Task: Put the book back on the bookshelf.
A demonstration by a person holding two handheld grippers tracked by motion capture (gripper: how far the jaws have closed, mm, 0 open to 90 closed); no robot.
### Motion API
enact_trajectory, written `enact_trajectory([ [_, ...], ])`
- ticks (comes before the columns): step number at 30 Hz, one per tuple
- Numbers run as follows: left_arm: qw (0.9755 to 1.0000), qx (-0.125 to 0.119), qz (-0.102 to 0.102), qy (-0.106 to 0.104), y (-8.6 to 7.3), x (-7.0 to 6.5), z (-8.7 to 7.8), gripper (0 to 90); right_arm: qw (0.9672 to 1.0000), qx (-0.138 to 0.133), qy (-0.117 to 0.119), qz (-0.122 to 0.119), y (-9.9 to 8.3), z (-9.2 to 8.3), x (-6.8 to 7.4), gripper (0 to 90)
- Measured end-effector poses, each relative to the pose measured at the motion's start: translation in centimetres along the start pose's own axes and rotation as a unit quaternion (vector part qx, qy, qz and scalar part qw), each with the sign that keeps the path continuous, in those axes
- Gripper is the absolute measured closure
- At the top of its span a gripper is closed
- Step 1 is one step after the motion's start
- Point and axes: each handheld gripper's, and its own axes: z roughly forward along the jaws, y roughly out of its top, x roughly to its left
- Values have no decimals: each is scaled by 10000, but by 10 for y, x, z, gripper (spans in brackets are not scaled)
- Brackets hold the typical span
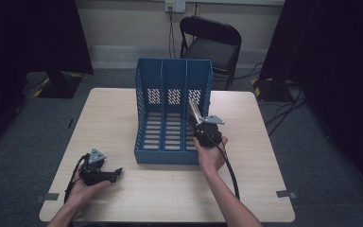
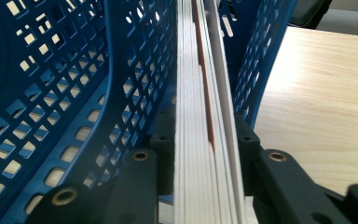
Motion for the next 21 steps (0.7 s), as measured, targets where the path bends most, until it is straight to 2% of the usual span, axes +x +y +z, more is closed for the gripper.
enact_trajectory([
  [11, 10000, 3, 0, 4, 0, 0, 0, 124, 9993, -126, 338, 117, -7, -6, -9, 638],
  [21, 10000, 5, -24, 12, 1, 0, 1, 123, 9982, -223, 544, 105, -9, -12, -12, 604],
])
